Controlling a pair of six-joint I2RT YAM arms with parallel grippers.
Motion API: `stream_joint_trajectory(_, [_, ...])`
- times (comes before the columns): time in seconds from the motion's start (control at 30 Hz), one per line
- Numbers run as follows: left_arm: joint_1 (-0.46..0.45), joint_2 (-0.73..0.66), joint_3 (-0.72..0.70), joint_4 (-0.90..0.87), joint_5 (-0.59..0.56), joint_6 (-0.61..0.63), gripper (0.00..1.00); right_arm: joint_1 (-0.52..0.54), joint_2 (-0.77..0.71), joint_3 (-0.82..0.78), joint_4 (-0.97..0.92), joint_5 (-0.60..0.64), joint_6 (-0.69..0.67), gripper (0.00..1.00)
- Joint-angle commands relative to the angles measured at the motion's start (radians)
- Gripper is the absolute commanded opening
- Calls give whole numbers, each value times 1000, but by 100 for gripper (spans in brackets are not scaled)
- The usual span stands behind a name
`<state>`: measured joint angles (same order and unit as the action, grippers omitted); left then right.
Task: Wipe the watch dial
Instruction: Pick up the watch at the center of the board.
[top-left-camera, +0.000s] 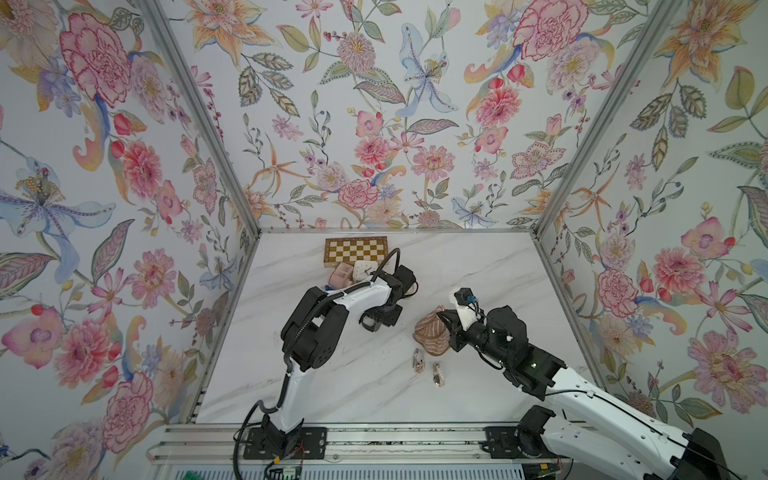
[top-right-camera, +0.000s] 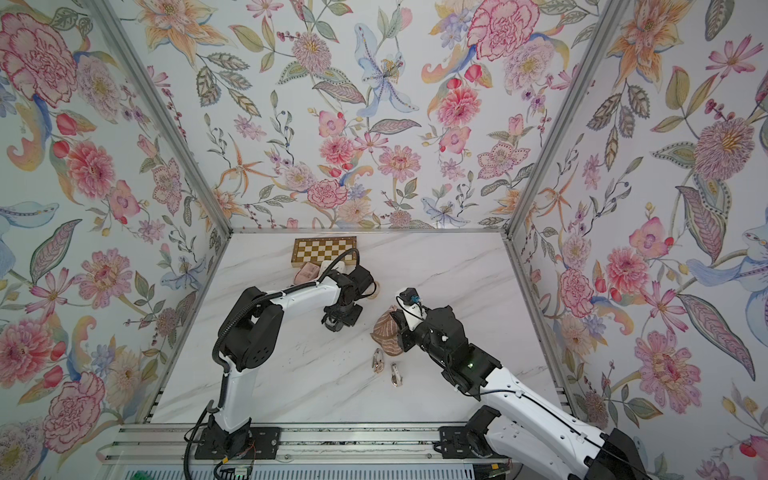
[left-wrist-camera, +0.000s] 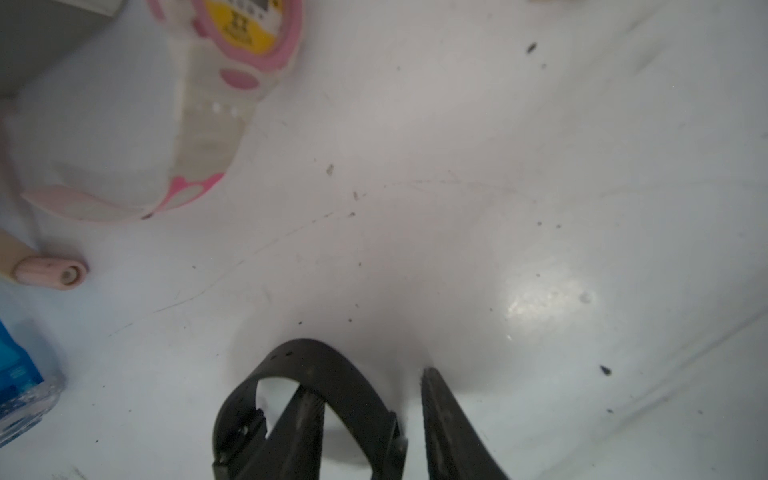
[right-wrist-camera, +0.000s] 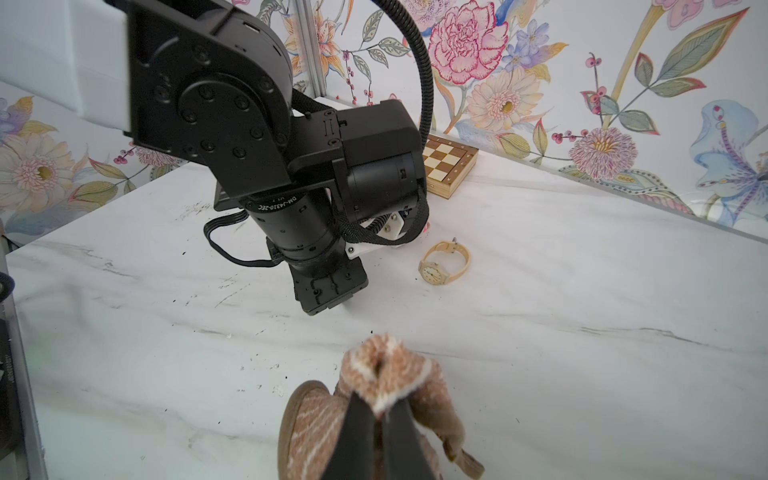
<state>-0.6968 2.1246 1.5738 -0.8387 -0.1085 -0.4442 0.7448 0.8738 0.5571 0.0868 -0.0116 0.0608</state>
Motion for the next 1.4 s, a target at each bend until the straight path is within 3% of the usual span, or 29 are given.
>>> stream_joint_trajectory(0.0, [16,51,10,-59,11,-41,37,-4,-26,11,7,-8,-7,0])
stream_joint_trajectory(0.5, [32,80,-14,-62,22,-77,34,-6,-21,4,22,-26,0,0])
stream_joint_trajectory(0.8, [46,56,-48,-37,41,-83,23,0,-7,15,30,-42,10,0])
stream_joint_trajectory(0.97, [47,54,-56,-31,34,-73,31,9,-4,19,29,-42,15,0])
stream_joint_trajectory(1.37, [82,55,-54,-12,58,-89,31,24,15,35,31,-39,11,0])
